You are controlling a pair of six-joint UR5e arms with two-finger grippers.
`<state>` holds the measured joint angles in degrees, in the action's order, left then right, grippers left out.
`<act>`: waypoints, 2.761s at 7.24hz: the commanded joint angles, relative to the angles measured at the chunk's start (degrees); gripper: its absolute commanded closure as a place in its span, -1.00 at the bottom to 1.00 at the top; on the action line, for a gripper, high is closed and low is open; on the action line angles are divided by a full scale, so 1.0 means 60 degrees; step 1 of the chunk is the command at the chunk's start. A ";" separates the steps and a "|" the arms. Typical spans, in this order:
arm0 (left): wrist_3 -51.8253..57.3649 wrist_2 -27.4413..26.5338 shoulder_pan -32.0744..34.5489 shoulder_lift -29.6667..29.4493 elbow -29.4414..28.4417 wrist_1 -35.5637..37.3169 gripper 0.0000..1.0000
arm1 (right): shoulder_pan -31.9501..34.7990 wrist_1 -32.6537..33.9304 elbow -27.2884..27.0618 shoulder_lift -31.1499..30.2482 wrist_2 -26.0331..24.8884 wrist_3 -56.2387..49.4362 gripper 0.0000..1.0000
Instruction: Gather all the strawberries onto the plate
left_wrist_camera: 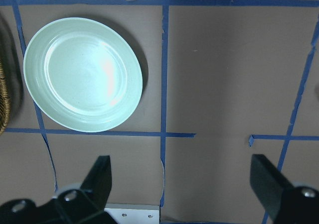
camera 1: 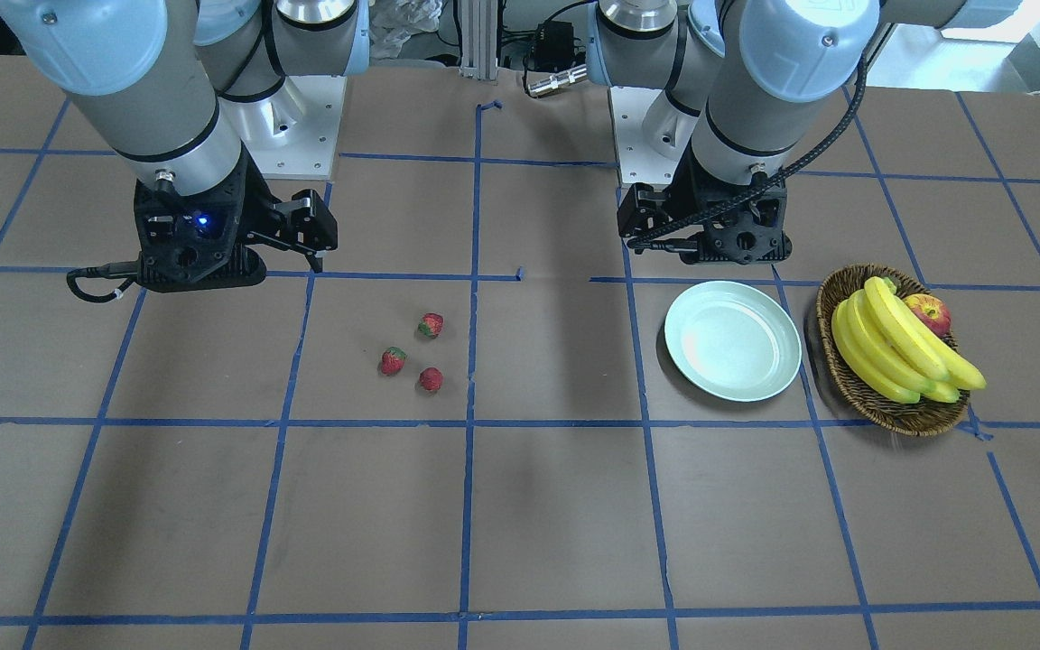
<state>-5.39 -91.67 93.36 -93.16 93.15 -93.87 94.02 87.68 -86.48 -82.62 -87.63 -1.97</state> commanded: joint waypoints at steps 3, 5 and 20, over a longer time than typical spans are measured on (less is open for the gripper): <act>-0.0010 -0.0014 -0.0018 -0.0016 0.0045 0.0015 -1.00 | -0.0011 0.0123 0.0014 -0.0029 -0.0044 -0.0038 -1.00; 0.0019 -0.0174 -0.0018 0.0028 -0.0056 0.0044 -1.00 | -0.0011 0.0167 0.0014 -0.0015 -0.0058 -0.0038 -1.00; 0.0062 -0.0145 0.0202 -0.0015 0.0059 -0.0015 -1.00 | -0.0172 0.0050 0.0014 -0.0132 0.0043 -0.0112 -1.00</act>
<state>-5.09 -92.35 94.63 -92.94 93.13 -94.15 93.22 88.01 -86.17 -83.45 -87.73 -2.61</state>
